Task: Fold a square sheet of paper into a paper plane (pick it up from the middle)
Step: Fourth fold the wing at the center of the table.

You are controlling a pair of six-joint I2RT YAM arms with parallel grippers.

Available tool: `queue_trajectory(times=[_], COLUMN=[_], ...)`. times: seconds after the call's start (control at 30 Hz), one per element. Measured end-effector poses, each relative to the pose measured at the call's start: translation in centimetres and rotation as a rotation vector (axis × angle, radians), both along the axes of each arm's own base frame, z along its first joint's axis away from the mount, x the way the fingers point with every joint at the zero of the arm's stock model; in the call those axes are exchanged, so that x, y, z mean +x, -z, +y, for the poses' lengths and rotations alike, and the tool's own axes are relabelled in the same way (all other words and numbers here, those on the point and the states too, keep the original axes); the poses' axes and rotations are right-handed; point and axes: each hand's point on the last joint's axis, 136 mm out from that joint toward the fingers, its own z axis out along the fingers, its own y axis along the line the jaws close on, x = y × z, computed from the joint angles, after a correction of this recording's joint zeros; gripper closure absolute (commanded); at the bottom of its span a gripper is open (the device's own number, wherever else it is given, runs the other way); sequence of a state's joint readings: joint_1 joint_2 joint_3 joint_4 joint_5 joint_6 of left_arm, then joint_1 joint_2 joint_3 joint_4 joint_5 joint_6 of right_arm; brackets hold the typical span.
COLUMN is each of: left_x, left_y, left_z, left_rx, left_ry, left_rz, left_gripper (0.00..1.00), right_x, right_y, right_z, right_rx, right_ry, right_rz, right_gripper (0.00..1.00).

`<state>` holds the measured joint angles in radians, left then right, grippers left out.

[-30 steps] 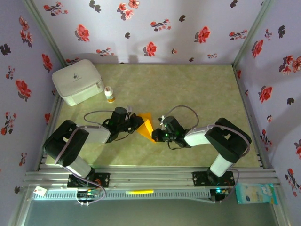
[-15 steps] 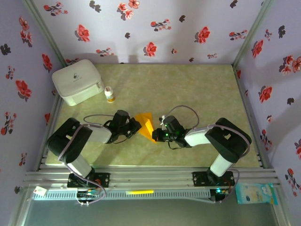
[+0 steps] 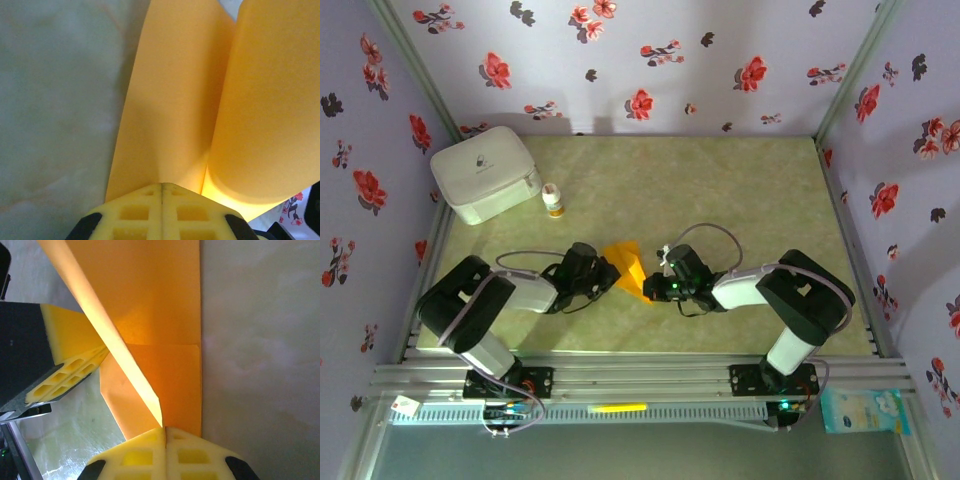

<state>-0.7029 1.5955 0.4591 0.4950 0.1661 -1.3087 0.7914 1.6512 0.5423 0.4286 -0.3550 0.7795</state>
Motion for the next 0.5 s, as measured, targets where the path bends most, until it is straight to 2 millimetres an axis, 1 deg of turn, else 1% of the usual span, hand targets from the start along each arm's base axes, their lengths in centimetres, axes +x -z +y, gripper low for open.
queue_trajectory(times=[0.13,0.3,0.4,0.5], left_x=[-0.4,-0.7,-0.7,-0.5], left_y=[0.0,-0.2,-1.1,-2.7], left_z=[0.5,1.1,1.1,0.9], left_rx=[0.018,0.041,0.042,0.035], left_ry=[-0.010,-0.017,-0.003,0.022], left_rz=[0.005,0.008,-0.017,-0.071], left_gripper=[1.00,1.00,1.00,1.00], right_x=[-0.2,-0.4,-0.5,-0.5], right_y=[-0.2,0.0,0.0,0.1], right_z=[0.3,0.8,0.9,0.9], right_rx=[0.011,0.017,0.021,0.021], right_ry=[-0.021,-0.047,-0.053,-0.053], right_rz=[0.011,0.026,0.031,0.032], right_gripper=[0.95,0.95,0.95,0.96])
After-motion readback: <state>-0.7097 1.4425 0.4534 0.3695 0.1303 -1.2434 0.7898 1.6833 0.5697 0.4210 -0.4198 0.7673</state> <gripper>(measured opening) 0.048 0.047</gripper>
